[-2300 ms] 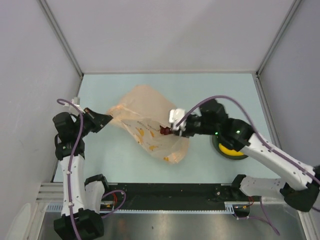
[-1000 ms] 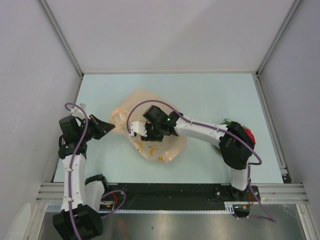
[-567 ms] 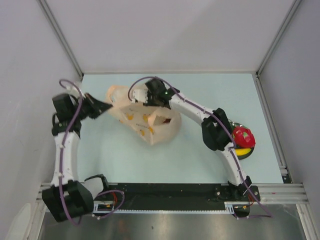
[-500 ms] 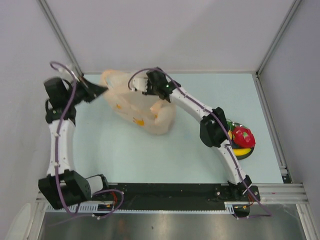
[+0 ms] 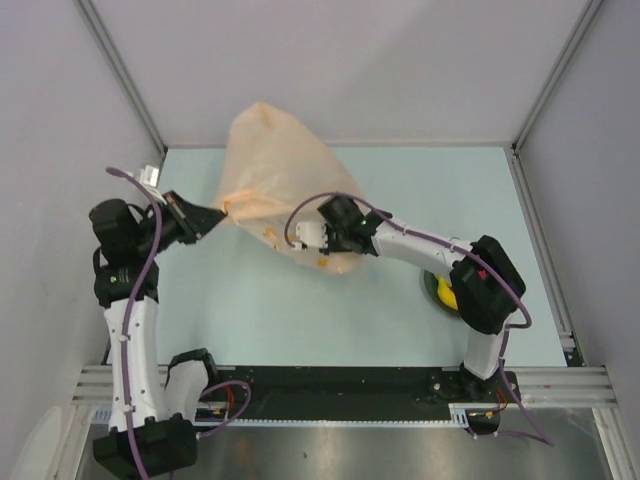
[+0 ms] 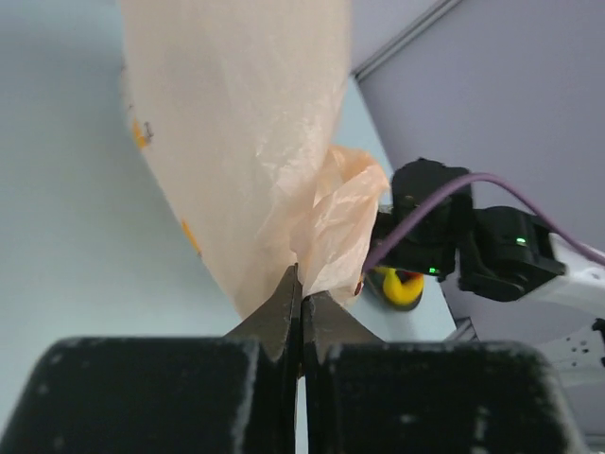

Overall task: Take the fake fruits out of the plastic bag
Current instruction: Adjust the plastic bag at the center of the board, then take out the fake fruit from the plastic bag.

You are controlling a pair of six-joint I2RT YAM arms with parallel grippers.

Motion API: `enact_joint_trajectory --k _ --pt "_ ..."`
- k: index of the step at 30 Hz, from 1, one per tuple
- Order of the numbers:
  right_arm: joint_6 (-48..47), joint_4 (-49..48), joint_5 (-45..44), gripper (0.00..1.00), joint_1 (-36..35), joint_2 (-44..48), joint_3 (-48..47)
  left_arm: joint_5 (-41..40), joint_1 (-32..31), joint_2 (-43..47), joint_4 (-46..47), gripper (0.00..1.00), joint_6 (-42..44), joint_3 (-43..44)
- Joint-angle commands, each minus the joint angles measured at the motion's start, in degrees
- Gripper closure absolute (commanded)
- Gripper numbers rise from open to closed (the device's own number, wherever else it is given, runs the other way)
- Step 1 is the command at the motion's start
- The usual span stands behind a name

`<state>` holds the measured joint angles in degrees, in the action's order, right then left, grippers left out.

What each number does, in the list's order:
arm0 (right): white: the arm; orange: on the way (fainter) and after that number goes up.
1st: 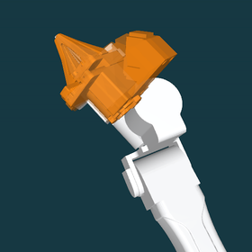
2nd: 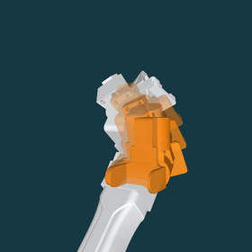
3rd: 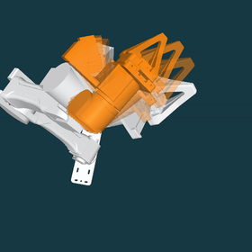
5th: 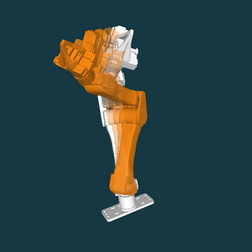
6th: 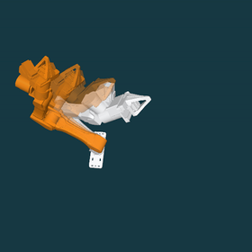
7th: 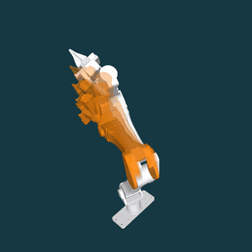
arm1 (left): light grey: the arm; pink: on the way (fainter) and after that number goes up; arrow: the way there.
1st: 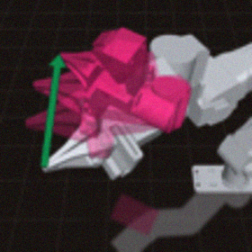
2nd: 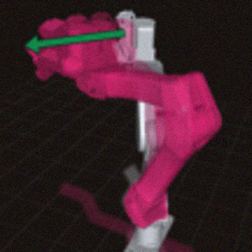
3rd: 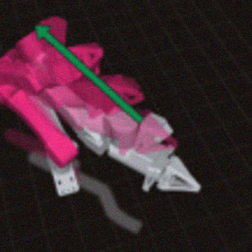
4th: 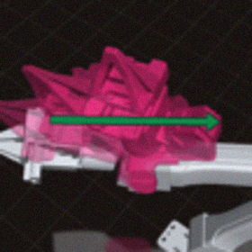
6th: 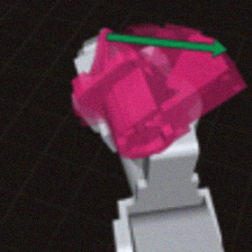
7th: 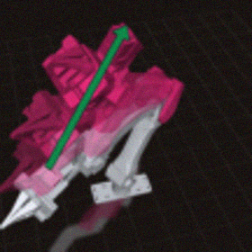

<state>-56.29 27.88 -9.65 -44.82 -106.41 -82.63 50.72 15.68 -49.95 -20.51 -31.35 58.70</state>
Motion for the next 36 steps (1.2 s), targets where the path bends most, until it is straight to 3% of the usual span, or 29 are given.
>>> enact_joint_trajectory --k 1,4,10,16,28,36 --pt "6.7 2.8 1.2 0.64 -4.7 10.1 6.9 -4.7 -0.4 7.2 -12.6 1.00 6.9 -7.1" --pt "5.7 4.0 1.5 0.64 -5.9 13.3 8.8 -8.1 -0.2 7.7 -14.0 1.00 9.3 -8.8" --pt "4.8 1.2 1.5 0.63 -6.2 13.5 6.7 -5.2 -0.3 5.8 -7.7 1.00 6.2 -10.5" --pt "2.4 4.8 13.3 0.66 -8.1 9.5 1.9 -3.1 -0.2 2.3 -3.9 1.00 3.8 -9.4" --pt "-6.4 -1.8 17.8 0.67 -7.1 -0.4 -1.0 -4.9 -0.2 -2.9 -3.3 1.00 6.4 -10.4" --pt "-10.7 -4.7 21.9 0.67 -4.2 -9.2 -8.4 -7.6 -0.3 -7.5 -6.6 1.00 12.5 -9.7"
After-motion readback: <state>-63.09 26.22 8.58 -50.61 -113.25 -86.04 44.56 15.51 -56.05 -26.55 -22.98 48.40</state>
